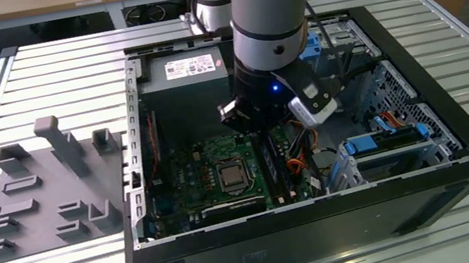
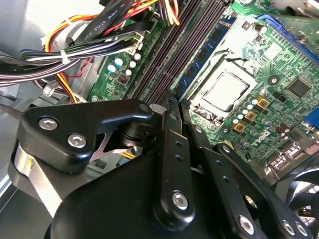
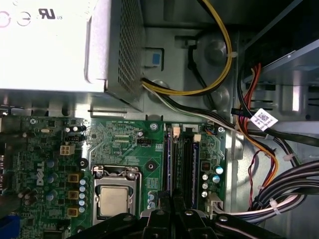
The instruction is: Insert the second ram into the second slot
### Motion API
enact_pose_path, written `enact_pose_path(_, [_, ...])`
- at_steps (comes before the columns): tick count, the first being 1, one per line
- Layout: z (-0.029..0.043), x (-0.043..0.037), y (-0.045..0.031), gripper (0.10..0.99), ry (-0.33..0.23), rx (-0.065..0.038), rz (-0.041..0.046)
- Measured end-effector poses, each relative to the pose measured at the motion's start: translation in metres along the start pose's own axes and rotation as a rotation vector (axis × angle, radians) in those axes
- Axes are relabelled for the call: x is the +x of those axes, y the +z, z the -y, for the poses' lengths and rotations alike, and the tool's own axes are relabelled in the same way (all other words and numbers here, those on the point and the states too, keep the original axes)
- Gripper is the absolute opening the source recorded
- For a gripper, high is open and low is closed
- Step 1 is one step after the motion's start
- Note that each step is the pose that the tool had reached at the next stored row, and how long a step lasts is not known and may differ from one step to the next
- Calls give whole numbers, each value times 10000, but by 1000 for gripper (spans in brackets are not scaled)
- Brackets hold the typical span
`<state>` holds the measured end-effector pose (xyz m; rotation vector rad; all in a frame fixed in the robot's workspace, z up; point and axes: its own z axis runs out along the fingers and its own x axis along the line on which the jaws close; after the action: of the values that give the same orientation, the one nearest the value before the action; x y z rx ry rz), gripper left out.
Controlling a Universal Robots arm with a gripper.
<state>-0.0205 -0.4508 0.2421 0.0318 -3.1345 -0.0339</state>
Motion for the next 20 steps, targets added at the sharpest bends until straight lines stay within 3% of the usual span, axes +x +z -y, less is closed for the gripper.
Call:
enact_pose_path(13, [2,1,79,137,1,5,-6])
enact_pose_path(20, [45,1,103,137,15,6,-7])
